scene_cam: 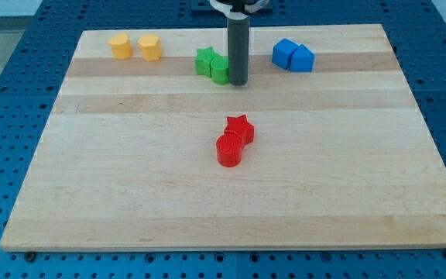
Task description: Move the green circle along with green star bit a up
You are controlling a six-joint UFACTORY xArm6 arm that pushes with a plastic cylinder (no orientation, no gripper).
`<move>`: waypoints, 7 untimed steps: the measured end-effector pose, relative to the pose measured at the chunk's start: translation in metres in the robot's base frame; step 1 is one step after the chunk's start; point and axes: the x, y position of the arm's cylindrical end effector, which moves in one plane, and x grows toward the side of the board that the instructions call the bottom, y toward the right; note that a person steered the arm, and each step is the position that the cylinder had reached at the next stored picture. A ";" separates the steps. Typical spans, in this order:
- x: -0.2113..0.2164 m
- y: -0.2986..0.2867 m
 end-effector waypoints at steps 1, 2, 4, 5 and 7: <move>0.000 -0.018; 0.000 -0.036; -0.002 -0.049; -0.009 -0.051; -0.019 -0.055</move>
